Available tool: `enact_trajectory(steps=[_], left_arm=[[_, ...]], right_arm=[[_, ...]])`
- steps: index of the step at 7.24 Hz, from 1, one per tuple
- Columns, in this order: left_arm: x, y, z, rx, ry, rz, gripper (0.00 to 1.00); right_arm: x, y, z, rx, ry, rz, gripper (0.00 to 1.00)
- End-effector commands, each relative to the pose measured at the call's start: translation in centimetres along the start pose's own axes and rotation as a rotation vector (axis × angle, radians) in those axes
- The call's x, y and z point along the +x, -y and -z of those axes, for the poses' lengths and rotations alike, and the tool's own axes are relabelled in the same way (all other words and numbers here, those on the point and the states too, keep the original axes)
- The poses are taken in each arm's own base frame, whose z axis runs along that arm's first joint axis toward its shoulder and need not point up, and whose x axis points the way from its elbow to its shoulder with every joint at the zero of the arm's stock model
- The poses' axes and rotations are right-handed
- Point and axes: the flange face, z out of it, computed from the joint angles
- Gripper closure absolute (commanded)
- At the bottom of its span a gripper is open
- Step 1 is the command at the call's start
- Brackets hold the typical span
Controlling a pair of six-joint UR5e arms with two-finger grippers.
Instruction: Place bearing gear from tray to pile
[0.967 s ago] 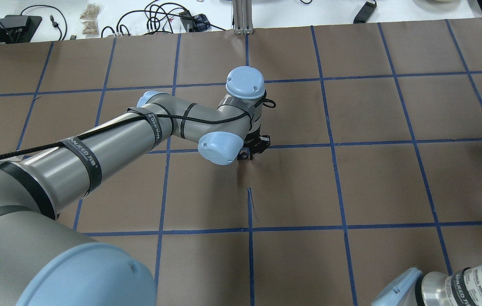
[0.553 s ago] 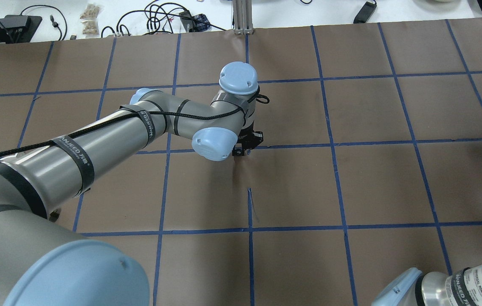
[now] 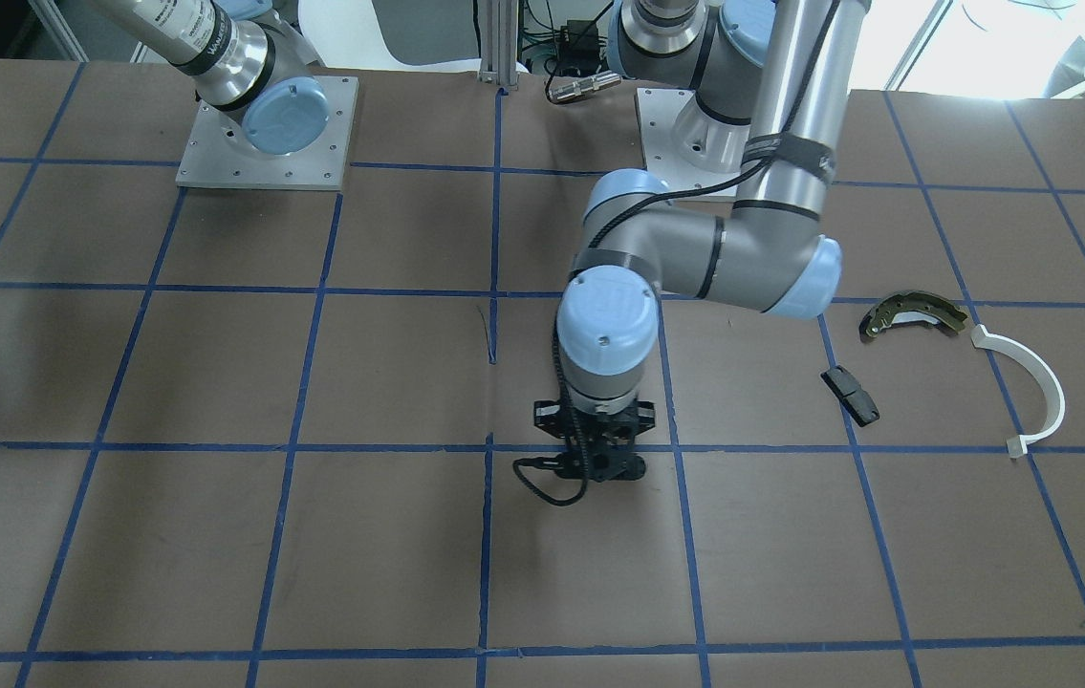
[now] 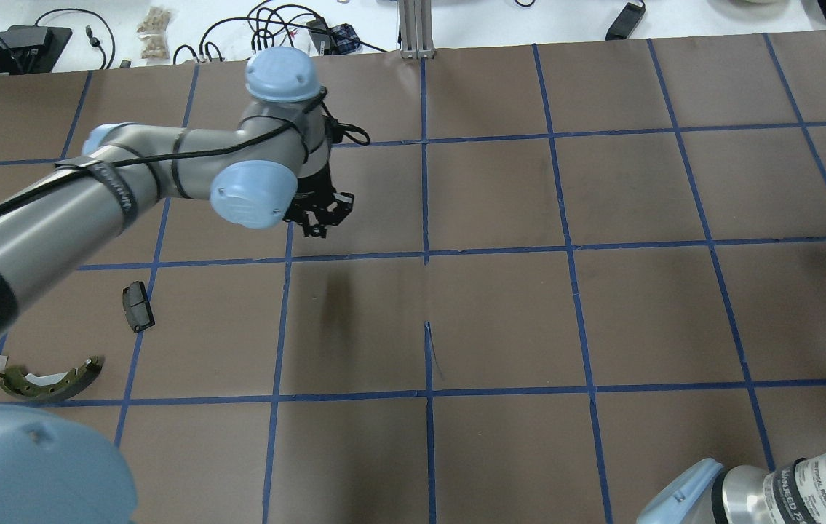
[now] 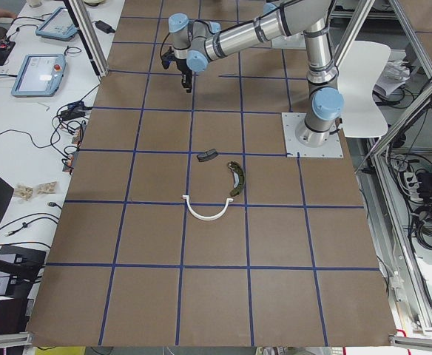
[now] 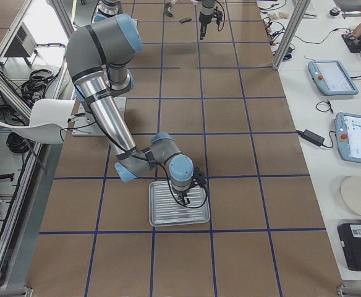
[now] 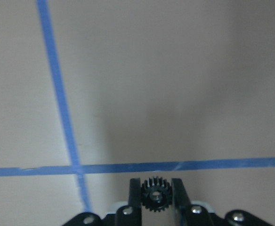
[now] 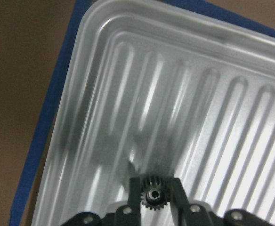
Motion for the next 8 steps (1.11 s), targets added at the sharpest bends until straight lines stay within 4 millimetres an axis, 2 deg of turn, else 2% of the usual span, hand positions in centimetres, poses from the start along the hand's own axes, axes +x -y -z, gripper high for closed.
enact_trajectory(steps=[1, 2, 3, 4, 5, 6, 7, 8], left_arm=[[-14.9, -3.4, -1.9, -0.041, -0.02, -0.033, 0.95], [-21.3, -4.6, -2.5, -0.022, -0.022, -0.027, 0.95], [-27.0, -6.0, -3.6, -0.014, -0.024, -0.041, 0.95], [-32.3, -7.4, -6.0, 0.018, -0.014, -0.022, 0.95], [-34.3, -8.9, -7.8, 0.007, -0.053, -0.026, 0.95], [-33.9, -9.7, -9.8, 0.005, -0.103, -0.045, 0.93], [-33.1, -10.3, -10.7, -0.01, -0.118, -0.048, 0.59], [-33.1, -10.4, -11.0, -0.015, -0.122, -0.047, 0.26]], right_arm=[[-0.2, -0.4, 2.4, -0.03, -0.031, -0.015, 1.0], [-1.5, -0.1, 5.8, -0.03, -0.043, -0.035, 1.0], [-4.2, 0.5, 9.6, -0.027, 0.006, -0.127, 1.0], [-8.7, 3.6, 13.2, -0.048, 0.05, -0.173, 1.0], [-13.7, 6.6, 16.9, -0.067, 0.053, -0.225, 1.0], [-19.4, 9.6, 20.0, -0.084, 0.06, -0.284, 1.0], [-26.0, 12.6, 22.4, -0.102, 0.069, -0.353, 1.0], [-32.2, 16.1, 23.4, -0.108, 0.055, -0.412, 1.0]])
